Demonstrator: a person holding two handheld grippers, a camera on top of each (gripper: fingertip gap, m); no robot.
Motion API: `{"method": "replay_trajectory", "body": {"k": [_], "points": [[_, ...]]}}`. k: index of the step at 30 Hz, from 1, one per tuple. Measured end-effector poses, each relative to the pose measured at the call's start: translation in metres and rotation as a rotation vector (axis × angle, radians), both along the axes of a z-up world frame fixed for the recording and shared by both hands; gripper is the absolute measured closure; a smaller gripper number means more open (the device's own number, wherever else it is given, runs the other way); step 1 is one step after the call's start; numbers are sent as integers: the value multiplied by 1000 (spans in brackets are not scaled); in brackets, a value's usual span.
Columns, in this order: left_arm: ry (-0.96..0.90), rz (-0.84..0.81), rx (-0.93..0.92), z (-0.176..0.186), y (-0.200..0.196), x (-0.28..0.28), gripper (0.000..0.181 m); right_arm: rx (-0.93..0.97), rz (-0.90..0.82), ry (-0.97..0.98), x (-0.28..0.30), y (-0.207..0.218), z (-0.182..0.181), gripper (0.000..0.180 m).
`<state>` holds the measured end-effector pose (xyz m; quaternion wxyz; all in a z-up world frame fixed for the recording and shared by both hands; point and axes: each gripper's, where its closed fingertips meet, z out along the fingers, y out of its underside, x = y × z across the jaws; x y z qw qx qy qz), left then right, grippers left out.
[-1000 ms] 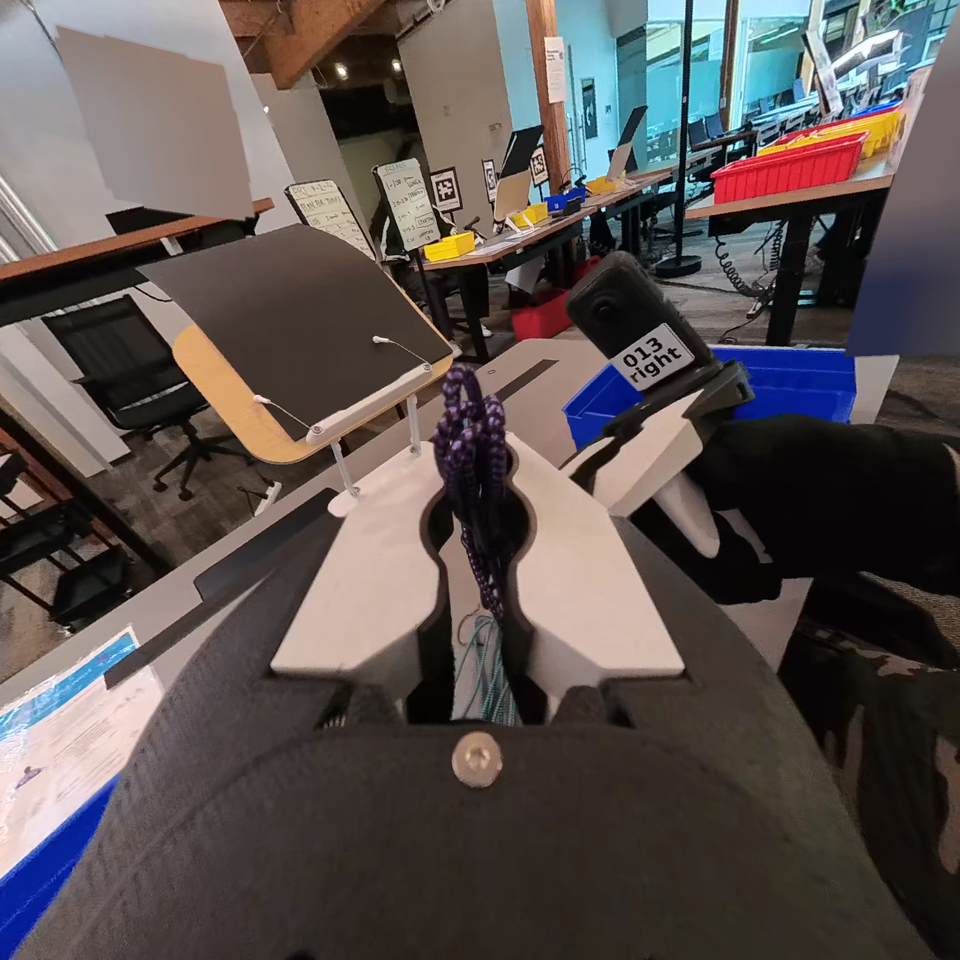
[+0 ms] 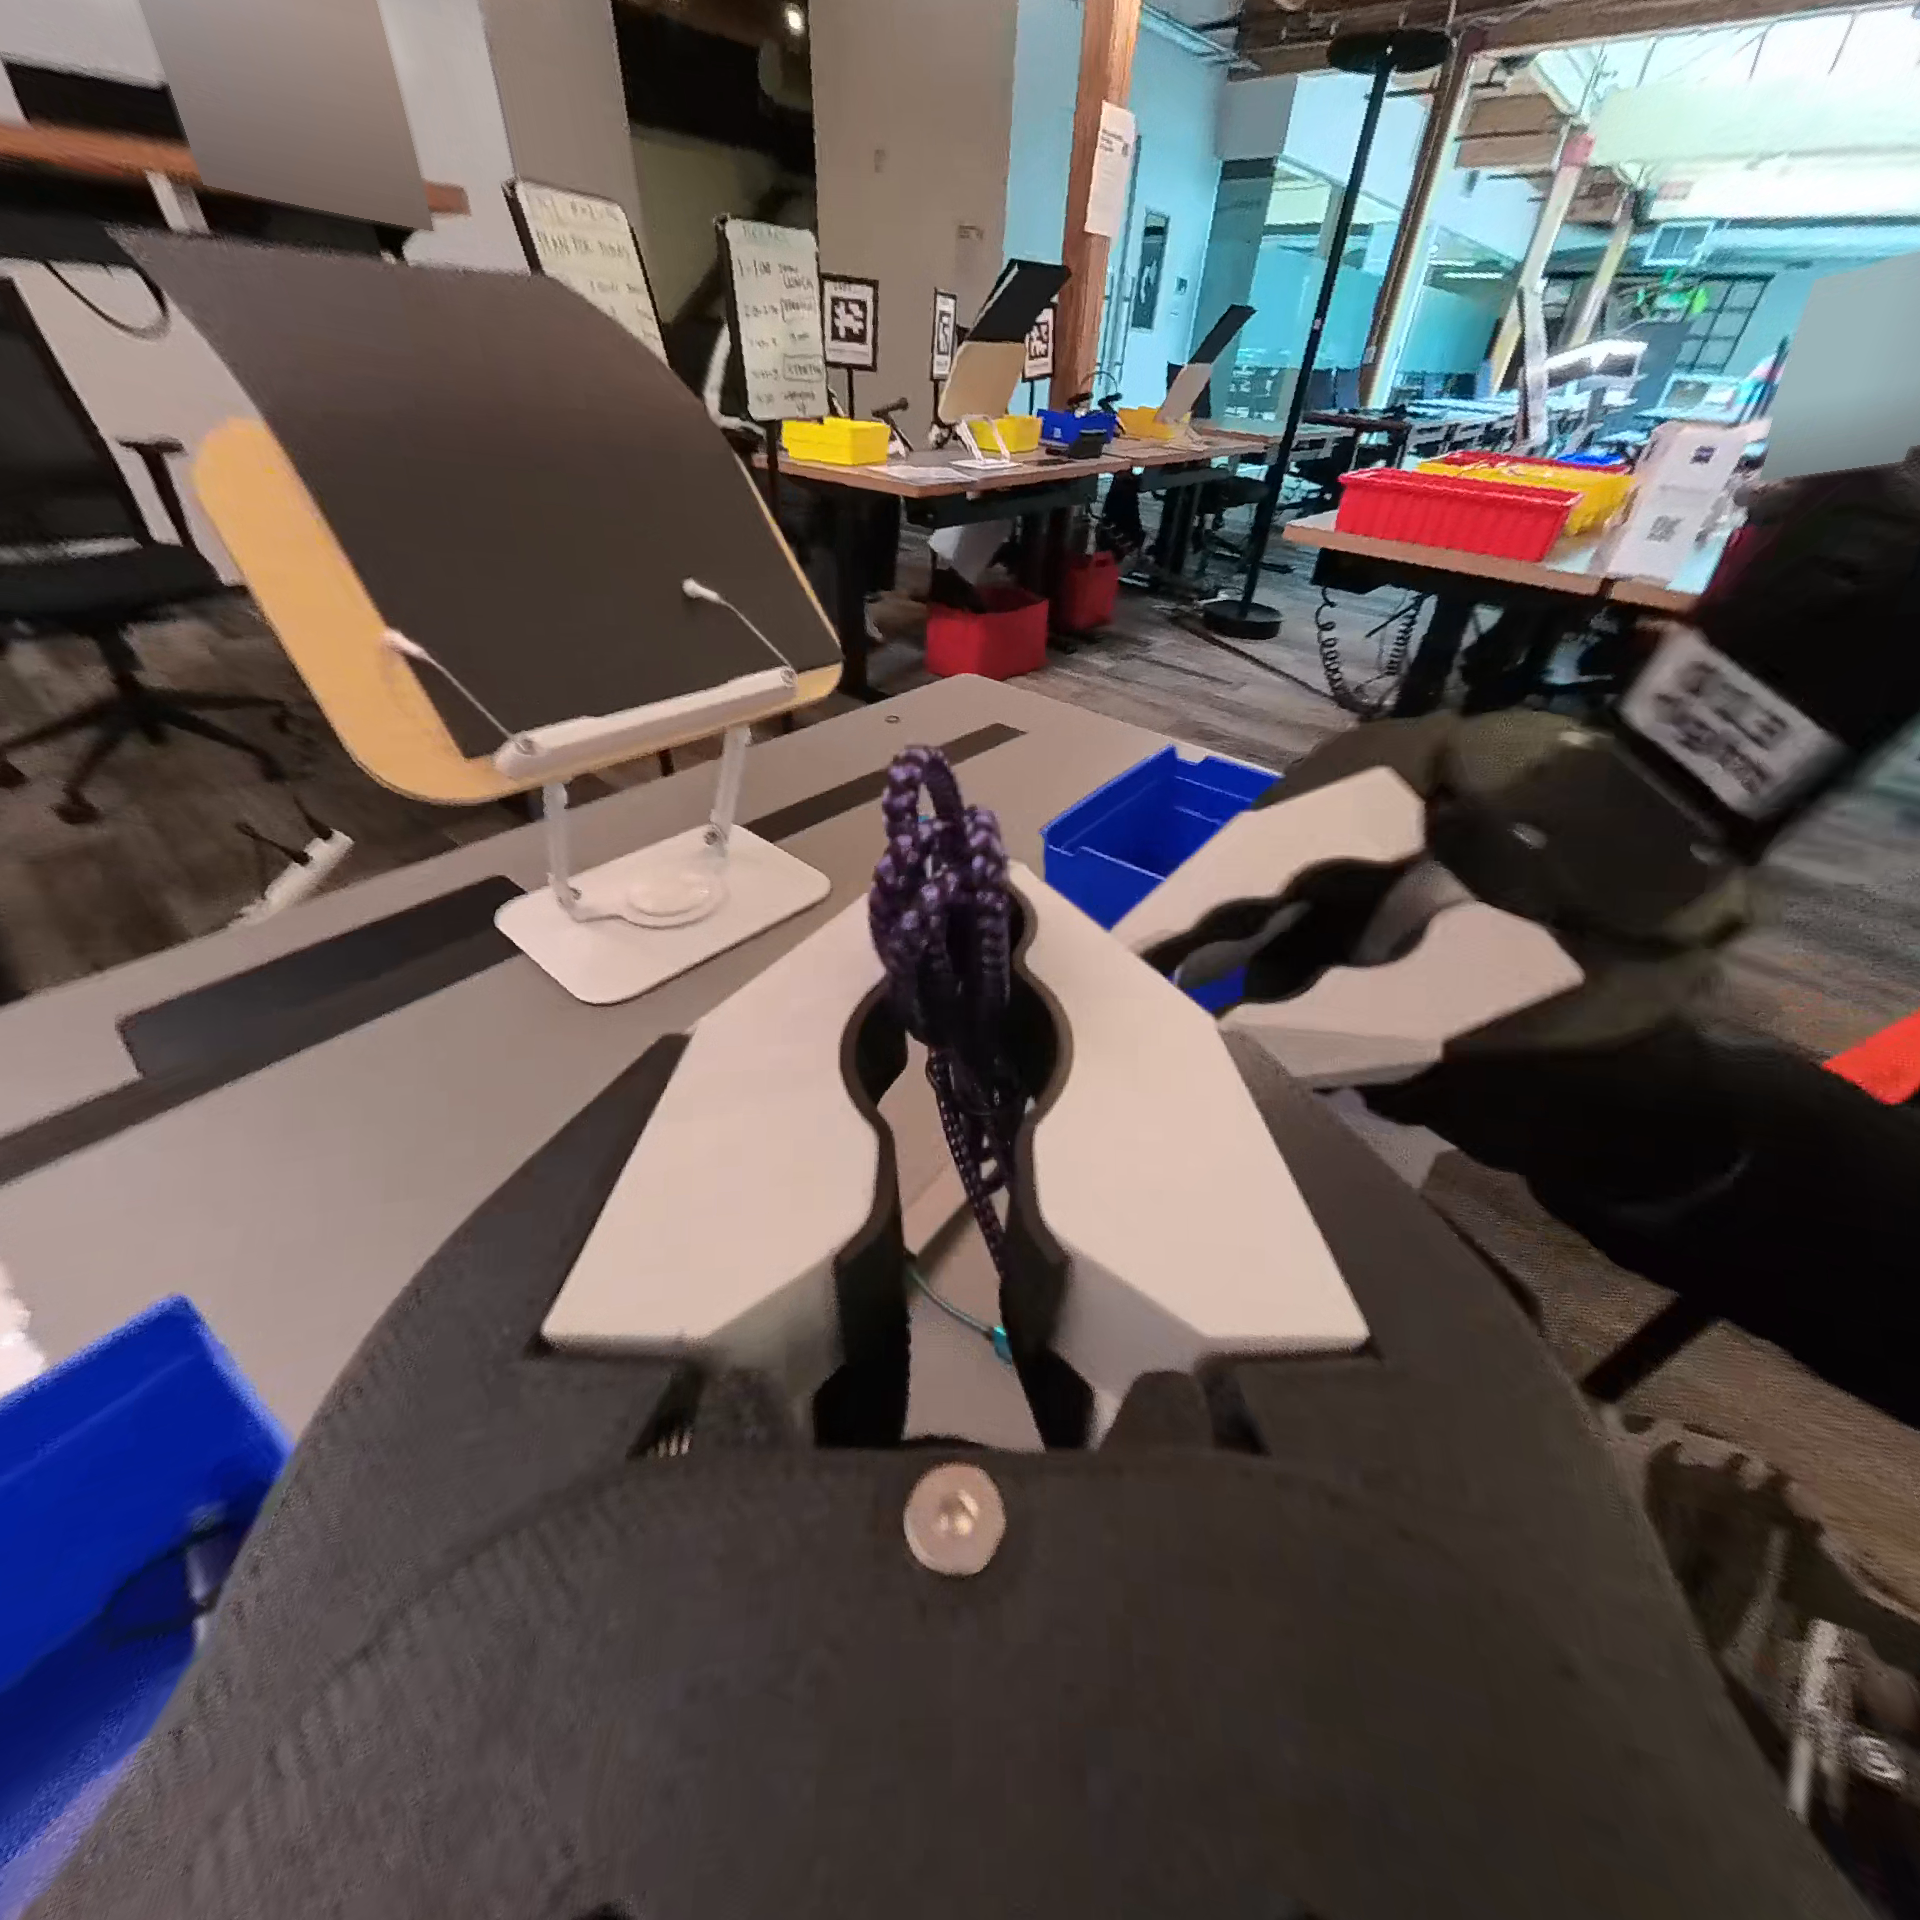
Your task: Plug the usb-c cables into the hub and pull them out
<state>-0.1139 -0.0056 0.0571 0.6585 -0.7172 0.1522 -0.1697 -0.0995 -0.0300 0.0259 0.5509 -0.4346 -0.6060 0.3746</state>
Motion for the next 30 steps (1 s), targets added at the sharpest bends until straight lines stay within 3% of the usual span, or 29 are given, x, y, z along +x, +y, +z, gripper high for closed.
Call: {"method": "replay_trajectory", "body": {"k": [3, 5, 9, 12, 18, 20, 23, 24, 28, 30], "points": [[43, -1, 49, 5, -3, 4, 170, -465, 179, 46, 0, 1, 0, 163], [83, 2, 66, 5, -4, 8, 170, -653, 306, 70, 2, -5, 2, 166], [176, 20, 96, 2, -4, 15, 170, -847, 410, 97, 2, -10, 6, 165], [219, 34, 108, 1, -5, 17, 170, -903, 416, 100, 1, -8, 4, 180], [171, 35, 65, 1, -3, 12, 170, -461, 154, 33, -2, 3, -7, 180], [107, 28, 19, -1, -1, 8, 171, -113, -27, -24, -1, 12, -11, 180], [-22, -4, -58, -7, 2, 1, 170, 625, -232, -135, 3, 7, -8, 180], [-76, -21, -80, -8, 2, -1, 170, 703, -250, -148, 3, 2, -5, 180], [-174, -68, -84, -1, 0, -4, 171, 718, -260, -127, 2, -1, 3, 180], [-108, -38, -35, 2, -2, -3, 171, 493, -172, -87, 0, -3, -1, 178]]}}
